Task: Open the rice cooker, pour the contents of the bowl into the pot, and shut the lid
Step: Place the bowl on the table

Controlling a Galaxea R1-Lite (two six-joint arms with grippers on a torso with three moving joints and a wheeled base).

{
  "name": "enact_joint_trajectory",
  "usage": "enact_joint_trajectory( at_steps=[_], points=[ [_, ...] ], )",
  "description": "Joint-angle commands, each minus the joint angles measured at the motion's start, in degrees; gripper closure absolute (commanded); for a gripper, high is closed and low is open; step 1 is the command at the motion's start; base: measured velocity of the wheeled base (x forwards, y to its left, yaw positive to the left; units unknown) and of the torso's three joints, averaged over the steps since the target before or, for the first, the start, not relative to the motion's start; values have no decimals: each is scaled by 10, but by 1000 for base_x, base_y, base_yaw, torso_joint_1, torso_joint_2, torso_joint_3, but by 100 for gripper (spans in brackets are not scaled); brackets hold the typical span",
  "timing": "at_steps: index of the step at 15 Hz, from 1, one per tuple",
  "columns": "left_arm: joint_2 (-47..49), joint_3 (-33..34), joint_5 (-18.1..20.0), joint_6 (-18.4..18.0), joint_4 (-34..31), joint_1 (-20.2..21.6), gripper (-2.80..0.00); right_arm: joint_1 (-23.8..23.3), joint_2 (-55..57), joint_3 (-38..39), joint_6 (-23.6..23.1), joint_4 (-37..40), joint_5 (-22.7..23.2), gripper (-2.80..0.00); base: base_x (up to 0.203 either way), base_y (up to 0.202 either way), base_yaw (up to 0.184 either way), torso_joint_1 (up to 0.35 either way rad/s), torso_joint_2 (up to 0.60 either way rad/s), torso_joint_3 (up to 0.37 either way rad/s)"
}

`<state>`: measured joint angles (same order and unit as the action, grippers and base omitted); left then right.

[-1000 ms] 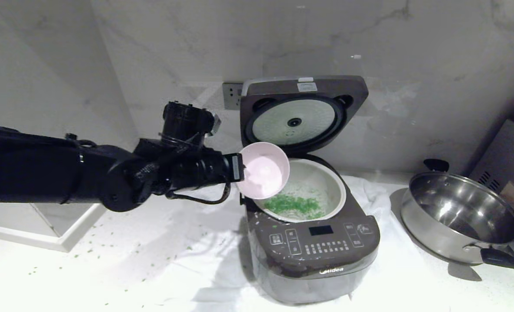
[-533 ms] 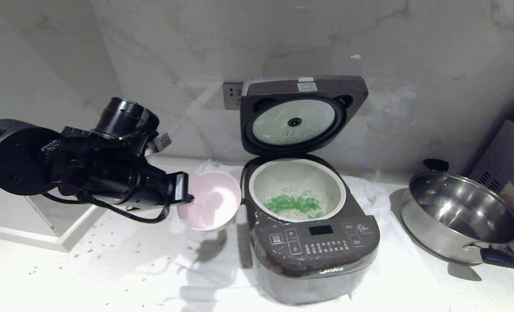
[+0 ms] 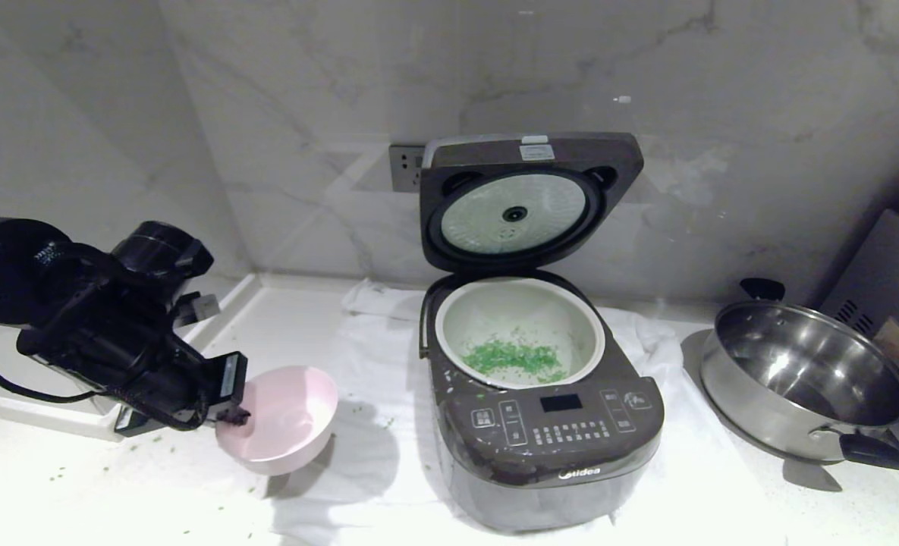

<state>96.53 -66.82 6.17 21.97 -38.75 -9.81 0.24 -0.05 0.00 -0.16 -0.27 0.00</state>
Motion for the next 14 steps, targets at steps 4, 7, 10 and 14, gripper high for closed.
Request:
enact_joint_trajectory(
  at_steps=[4,7,10,14],
  points=[
    [56,86,5,-6,102,51,0,0,0,1,0,0,0,0,0,0,0,0,0,0],
    [93,148,-3,-22,212,85,0,0,0,1,0,-1,0,0,0,0,0,0,0,0],
    [147,117,-4,-36,215,156,0,0,0,1,0,-1,0,0,0,0,0,0,0,0],
    [184,68,-5,-36,216,236,0,0,0,1,0,0,0,0,0,0,0,0,0,0]
  ],
)
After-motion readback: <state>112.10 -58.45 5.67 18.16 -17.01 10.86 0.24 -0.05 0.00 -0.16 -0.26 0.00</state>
